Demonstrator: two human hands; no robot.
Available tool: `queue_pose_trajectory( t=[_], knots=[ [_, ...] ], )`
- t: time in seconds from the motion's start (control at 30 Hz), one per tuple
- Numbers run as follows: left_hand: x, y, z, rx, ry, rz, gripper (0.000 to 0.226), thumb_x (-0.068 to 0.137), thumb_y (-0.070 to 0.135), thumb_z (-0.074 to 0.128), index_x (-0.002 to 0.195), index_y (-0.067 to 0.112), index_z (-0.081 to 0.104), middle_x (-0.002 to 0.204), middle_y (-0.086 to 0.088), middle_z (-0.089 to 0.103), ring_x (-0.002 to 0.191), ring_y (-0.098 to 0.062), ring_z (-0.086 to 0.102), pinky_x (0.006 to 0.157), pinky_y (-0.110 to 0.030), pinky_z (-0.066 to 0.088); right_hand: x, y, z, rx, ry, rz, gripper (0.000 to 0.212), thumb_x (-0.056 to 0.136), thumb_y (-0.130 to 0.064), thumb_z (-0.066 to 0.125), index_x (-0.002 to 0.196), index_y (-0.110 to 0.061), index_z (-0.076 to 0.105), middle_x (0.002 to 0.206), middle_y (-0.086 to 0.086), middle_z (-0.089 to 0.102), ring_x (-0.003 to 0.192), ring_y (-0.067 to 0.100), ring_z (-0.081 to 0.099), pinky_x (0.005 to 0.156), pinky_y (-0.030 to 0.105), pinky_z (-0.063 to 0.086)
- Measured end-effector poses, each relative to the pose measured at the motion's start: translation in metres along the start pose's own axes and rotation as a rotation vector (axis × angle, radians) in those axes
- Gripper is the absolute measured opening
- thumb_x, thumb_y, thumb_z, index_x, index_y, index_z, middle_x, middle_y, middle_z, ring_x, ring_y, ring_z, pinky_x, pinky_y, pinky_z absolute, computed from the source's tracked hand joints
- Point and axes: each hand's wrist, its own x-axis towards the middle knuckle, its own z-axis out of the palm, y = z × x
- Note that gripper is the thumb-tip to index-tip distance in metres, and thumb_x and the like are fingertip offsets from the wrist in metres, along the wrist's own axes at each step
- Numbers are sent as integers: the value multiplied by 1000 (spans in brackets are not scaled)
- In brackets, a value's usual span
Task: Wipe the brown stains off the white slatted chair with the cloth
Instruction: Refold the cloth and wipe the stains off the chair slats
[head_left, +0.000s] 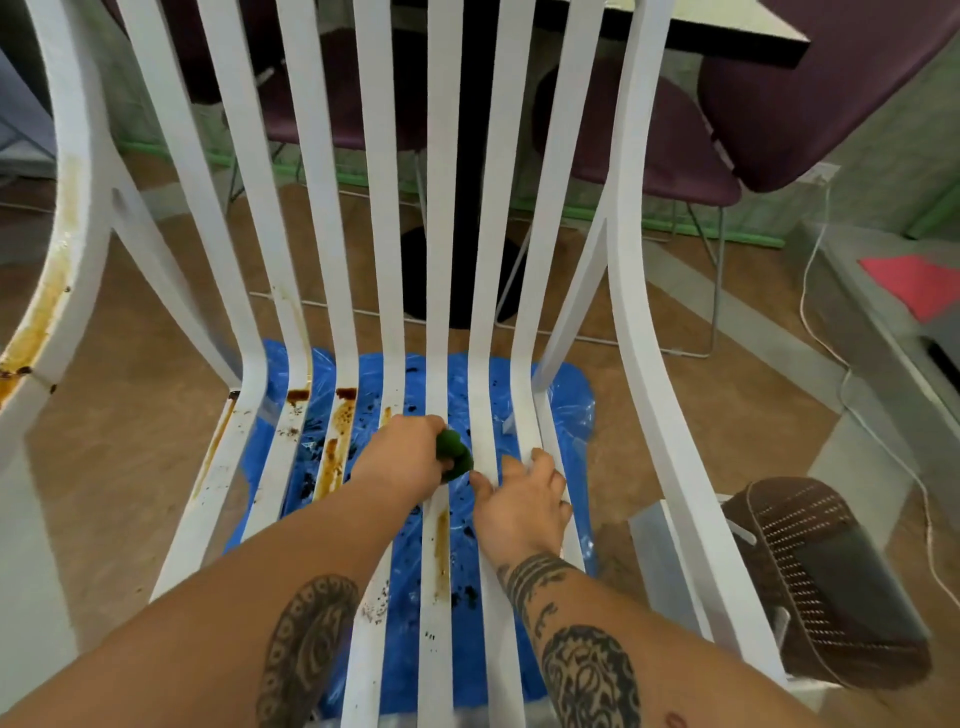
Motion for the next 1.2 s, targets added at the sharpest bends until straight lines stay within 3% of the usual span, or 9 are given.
queue_pose_trajectory(
  t=[0.13,0.3,0.4,0.5,0.57,0.67,0.83,0.97,1.2],
  knots=[
    [-7,6,3,103,-21,6,20,90,24,69,109,19,63,91,-2,57,81,-22,59,68,-34,53,6,-3,-14,6,-58,7,52,97,-59,49,131,-21,56,136,4,37,125,28,40,101,44,42],
    [-27,10,4,146,-67,20,18,90,27,68,104,19,62,91,-3,57,80,-21,59,67,-34,54,12,-5,-26,42,-116,23,48,94,-54,60,122,-16,60,135,4,37,117,29,46,94,44,49],
    [-40,10,2,144,-126,20,19,90,27,68,107,19,64,100,-6,63,87,-22,62,76,-36,58,9,0,-29,92,-148,4,46,97,-44,61,131,-14,56,145,5,33,128,30,43,105,45,44],
    [-49,4,-5,38,-179,-27,26,90,26,71,115,19,68,110,-6,67,97,-22,65,84,-35,58,0,6,-30,115,-175,-11,57,98,-40,60,147,-17,42,160,4,21,149,28,20,116,47,33],
    [-54,-4,-9,-125,-73,-99,34,91,26,72,124,21,64,118,-8,67,101,-24,65,86,-37,59,-9,10,-28,190,-187,26,65,97,-38,61,153,-21,33,167,1,7,153,28,7,120,50,27],
    [-59,-10,-3,-283,106,-165,53,91,30,74,138,24,52,127,-11,63,108,-30,65,83,-40,57,-18,20,-21,275,-212,69,72,94,-41,65,155,-23,31,168,-4,-1,152,27,17,119,49,31],
    [-69,2,11,-68,21,-44,27,94,26,68,119,20,64,109,-8,68,96,-27,66,81,-42,60,-19,24,-23,267,-200,41,74,92,-44,68,154,-21,34,169,-5,1,148,23,30,115,37,37],
    [-74,9,9,92,-58,-1,15,90,17,65,104,20,67,96,-8,66,84,-27,66,76,-43,61,-19,24,-23,231,-187,43,74,91,-44,69,153,-20,36,169,-4,2,146,24,33,112,39,41],
    [-89,12,7,158,-163,30,25,90,13,64,114,21,67,109,-9,65,94,-28,65,78,-38,59,-17,22,-25,165,-202,36,76,90,-47,69,153,-19,36,169,-1,3,144,26,38,110,41,44]
  ],
)
